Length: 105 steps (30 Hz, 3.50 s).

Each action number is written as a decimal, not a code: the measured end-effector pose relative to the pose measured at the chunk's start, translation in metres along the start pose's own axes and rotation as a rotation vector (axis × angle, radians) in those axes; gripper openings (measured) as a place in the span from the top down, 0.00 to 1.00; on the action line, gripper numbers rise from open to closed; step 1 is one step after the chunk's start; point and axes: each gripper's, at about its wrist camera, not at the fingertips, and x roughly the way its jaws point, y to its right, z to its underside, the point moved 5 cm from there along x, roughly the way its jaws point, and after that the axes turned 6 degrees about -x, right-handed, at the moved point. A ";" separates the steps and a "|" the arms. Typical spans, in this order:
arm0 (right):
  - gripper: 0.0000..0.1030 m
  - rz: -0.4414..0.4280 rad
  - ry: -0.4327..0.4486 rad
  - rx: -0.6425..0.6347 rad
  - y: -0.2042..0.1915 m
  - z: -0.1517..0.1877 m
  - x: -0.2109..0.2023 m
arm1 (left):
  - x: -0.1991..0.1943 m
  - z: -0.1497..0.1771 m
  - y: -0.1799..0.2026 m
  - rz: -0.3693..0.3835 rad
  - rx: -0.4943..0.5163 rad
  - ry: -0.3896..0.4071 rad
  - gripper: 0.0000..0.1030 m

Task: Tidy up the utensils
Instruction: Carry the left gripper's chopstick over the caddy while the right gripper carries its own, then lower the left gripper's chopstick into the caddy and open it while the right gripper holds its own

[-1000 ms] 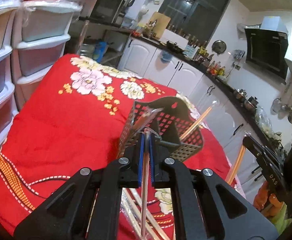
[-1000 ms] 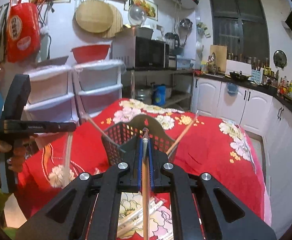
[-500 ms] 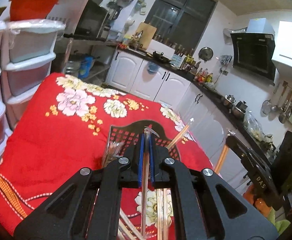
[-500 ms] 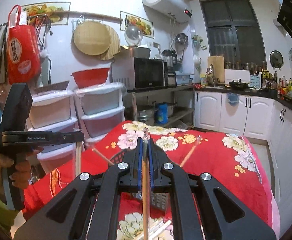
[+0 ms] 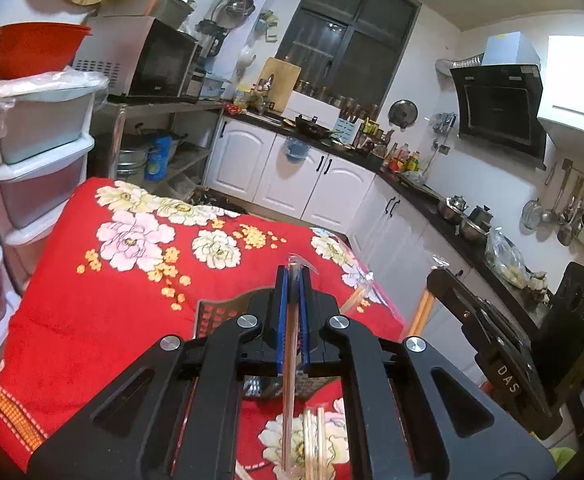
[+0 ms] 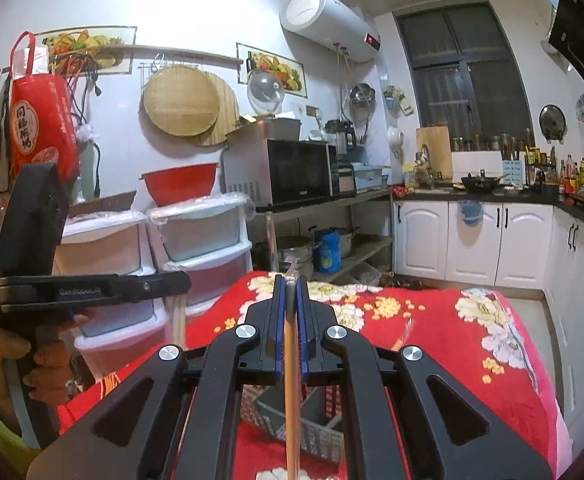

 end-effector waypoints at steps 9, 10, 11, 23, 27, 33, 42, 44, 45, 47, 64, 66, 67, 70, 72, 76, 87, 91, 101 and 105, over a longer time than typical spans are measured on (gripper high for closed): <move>0.95 0.000 0.061 0.023 0.011 -0.029 0.010 | 0.012 -0.026 0.015 0.000 0.019 0.027 0.99; 0.95 0.002 0.068 0.022 0.012 -0.033 0.011 | 0.012 -0.029 0.017 -0.002 0.022 0.034 0.99; 0.95 0.003 0.072 0.021 0.012 -0.035 0.012 | 0.013 -0.031 0.019 -0.004 0.024 0.040 0.99; 0.94 0.029 0.105 0.035 0.029 -0.057 0.022 | 0.037 -0.053 0.027 -0.022 0.023 0.071 0.99; 0.94 0.049 0.110 0.046 0.037 -0.058 0.026 | 0.045 -0.058 0.027 -0.019 0.014 0.076 0.99; 0.95 0.072 0.156 0.026 0.041 -0.057 0.031 | 0.057 -0.059 0.026 -0.032 0.018 0.093 0.99; 0.94 0.082 0.171 0.002 0.040 -0.038 0.048 | 0.073 -0.053 0.014 -0.088 0.037 0.106 0.99; 0.94 0.078 0.160 0.018 0.043 -0.030 0.054 | 0.077 -0.051 0.011 -0.097 0.043 0.113 0.99; 0.94 0.080 0.154 0.022 0.043 -0.027 0.056 | 0.079 -0.049 0.010 -0.102 0.044 0.116 0.99; 0.94 0.077 0.143 0.035 0.045 -0.021 0.059 | 0.082 -0.046 0.008 -0.109 0.050 0.118 0.99; 0.94 0.081 0.095 0.121 0.057 0.021 0.063 | 0.102 -0.020 -0.001 -0.130 0.080 0.110 0.99; 0.94 0.086 0.094 0.127 0.058 0.025 0.062 | 0.104 -0.014 -0.003 -0.132 0.081 0.105 0.99; 0.94 0.088 0.094 0.128 0.058 0.026 0.061 | 0.105 -0.012 -0.004 -0.135 0.082 0.104 0.99; 0.94 0.096 0.094 0.124 0.059 0.031 0.059 | 0.107 -0.004 -0.005 -0.140 0.091 0.102 0.99; 0.94 0.101 0.091 0.119 0.058 0.033 0.059 | 0.107 0.000 -0.007 -0.157 0.106 0.106 0.99; 0.94 0.126 0.082 0.107 0.057 0.040 0.058 | 0.109 0.005 -0.011 -0.170 0.117 0.115 0.99; 0.94 0.133 0.033 0.130 0.058 0.052 0.050 | 0.111 0.019 -0.016 -0.165 0.101 0.061 0.99; 0.94 0.119 0.010 0.167 0.059 0.058 0.047 | 0.106 0.023 -0.018 -0.159 0.091 0.041 0.99; 0.94 0.106 -0.076 0.272 0.067 0.084 0.044 | 0.100 0.036 -0.017 -0.134 0.088 -0.021 0.78; 0.94 0.096 -0.081 0.276 0.063 0.084 0.039 | 0.095 0.038 -0.020 -0.116 0.063 -0.042 0.65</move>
